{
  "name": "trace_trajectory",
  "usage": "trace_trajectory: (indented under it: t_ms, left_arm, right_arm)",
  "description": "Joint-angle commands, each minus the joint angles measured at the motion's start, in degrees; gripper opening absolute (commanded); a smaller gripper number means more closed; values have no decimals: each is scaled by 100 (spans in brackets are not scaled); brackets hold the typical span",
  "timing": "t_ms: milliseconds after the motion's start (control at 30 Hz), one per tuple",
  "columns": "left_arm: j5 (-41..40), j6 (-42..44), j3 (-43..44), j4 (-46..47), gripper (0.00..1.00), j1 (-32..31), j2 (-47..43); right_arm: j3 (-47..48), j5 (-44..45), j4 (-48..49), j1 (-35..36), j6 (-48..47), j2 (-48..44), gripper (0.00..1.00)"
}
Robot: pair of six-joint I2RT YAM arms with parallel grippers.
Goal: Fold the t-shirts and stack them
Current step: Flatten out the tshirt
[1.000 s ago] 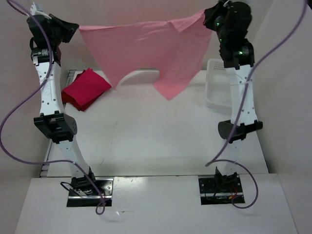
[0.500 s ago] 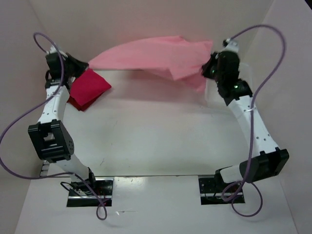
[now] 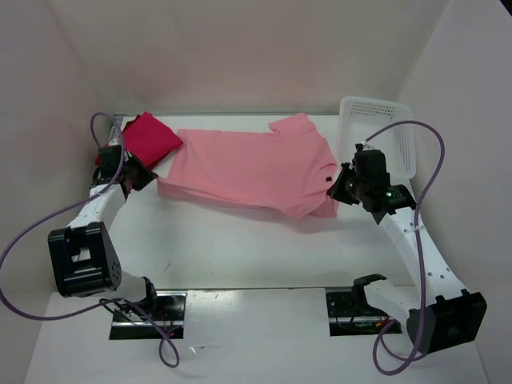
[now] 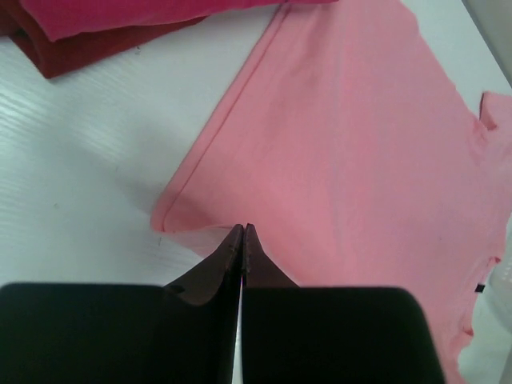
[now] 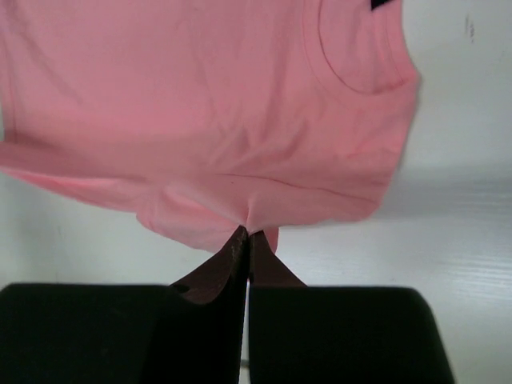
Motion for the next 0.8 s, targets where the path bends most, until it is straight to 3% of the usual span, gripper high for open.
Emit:
trace_trajectory:
  t_ms: [0, 167, 333, 533, 767]
  left_arm:
    - [-282, 486, -91, -511, 0, 33, -588]
    - [-283, 636, -373, -1154, 3, 33, -1090]
    - [-430, 855, -426, -2042, 10, 33, -1293]
    - [-740, 908, -145, -2465, 11, 33, -837]
    - [-688, 732, 109, -2000, 11, 33, -151]
  right_arm:
    - [204, -495, -782, -43, 128, -46, 1]
    - [-419, -1173, -1346, -43, 610, -834, 1]
    - [-482, -1174, -2206, 80, 945, -1453, 1]
    - [-412, -937, -1902, 132, 945, -865, 1]
    - [-130, -594, -785, -298, 506, 489, 1]
